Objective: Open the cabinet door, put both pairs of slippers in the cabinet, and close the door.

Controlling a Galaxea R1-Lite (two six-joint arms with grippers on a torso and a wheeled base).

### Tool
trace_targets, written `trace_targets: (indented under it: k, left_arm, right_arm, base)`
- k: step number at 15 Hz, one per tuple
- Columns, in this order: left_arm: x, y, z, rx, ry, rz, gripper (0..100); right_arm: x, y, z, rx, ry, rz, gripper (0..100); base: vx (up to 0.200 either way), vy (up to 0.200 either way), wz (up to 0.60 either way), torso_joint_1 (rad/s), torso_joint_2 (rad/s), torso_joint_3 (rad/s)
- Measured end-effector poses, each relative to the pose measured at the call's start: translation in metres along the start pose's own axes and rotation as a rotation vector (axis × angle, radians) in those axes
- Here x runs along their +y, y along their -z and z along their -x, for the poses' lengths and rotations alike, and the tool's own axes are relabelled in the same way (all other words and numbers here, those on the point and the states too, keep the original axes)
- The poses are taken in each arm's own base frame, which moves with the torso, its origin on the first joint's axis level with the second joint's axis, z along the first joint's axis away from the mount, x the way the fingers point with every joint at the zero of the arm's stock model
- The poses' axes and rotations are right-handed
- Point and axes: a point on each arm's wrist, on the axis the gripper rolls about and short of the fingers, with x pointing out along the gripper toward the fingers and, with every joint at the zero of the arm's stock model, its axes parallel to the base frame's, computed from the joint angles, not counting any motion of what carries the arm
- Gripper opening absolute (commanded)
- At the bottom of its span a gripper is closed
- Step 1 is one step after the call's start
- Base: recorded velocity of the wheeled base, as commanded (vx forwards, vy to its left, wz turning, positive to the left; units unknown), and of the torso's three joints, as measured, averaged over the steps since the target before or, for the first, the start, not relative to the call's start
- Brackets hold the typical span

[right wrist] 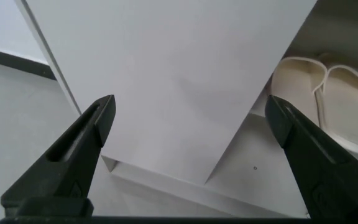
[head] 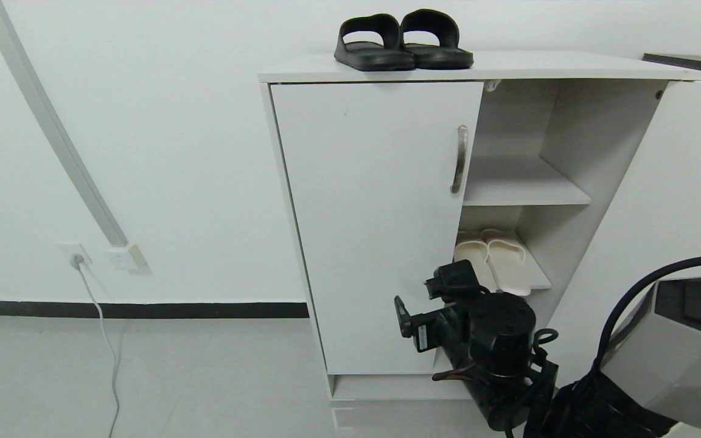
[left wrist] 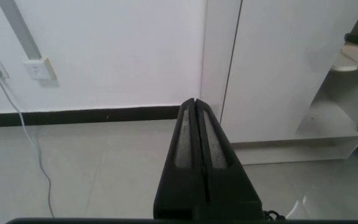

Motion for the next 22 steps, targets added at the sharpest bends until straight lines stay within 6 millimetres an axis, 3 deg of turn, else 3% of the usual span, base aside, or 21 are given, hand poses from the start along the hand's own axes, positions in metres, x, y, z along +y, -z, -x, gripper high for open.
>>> trace_targets:
  k: [8,22]
  left_arm:
    - [-0.0001,-0.0001,0.0000,-0.001,0.002,0.000,0]
    - [-0.0001,0.0000,0.0000,0.000,0.003,-0.001,0]
  right_arm:
    - [-0.0004,0.0036,-0.0004,-0.007,-0.013,-0.002,100]
    - [-0.0007,0.0035,-0.0002,-0.010,-0.012,0.004,100]
  base:
    - [0.000,0.000,0.00,0.031,-0.36,-0.331]
    - [0.000,0.000,0.00,0.155,-0.48,-0.325]
